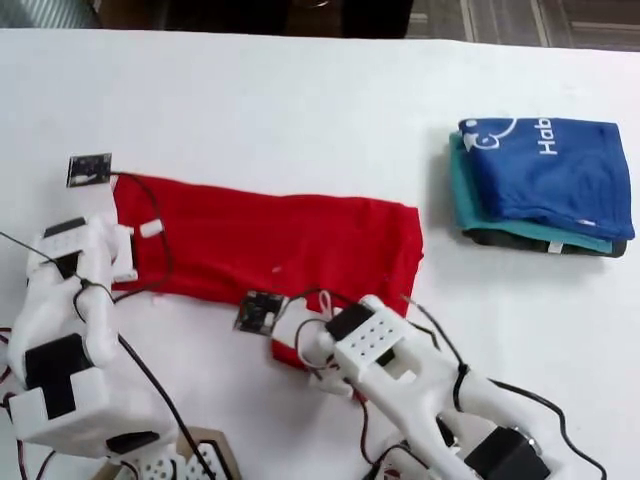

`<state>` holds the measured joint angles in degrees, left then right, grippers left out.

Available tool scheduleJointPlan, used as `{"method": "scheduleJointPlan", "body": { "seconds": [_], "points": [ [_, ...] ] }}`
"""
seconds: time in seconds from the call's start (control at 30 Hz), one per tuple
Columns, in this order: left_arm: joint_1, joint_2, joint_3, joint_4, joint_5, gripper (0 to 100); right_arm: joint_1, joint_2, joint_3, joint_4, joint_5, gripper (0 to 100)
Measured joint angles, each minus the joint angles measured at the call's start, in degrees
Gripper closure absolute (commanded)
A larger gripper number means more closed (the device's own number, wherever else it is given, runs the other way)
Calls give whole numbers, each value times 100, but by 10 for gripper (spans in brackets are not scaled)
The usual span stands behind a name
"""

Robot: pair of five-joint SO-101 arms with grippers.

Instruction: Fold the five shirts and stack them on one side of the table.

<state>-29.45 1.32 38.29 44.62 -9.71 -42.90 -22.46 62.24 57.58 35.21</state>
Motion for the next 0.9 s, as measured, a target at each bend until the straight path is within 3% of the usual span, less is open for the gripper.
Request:
{"method": "scheduleJointPlan", "body": {
  "seconds": [0.43, 0.8, 0.9],
  "points": [
    [79, 0, 0, -88, 0, 973, 2040, 105, -2690, 1495, 1292, 979],
    [105, 0, 0, -88, 0, 973, 2259, 1257, -3086, 299, 1248, 976],
    [105, 0, 0, -88, 0, 973, 2303, 1785, -3235, -44, 976, 909]
  ]
}}
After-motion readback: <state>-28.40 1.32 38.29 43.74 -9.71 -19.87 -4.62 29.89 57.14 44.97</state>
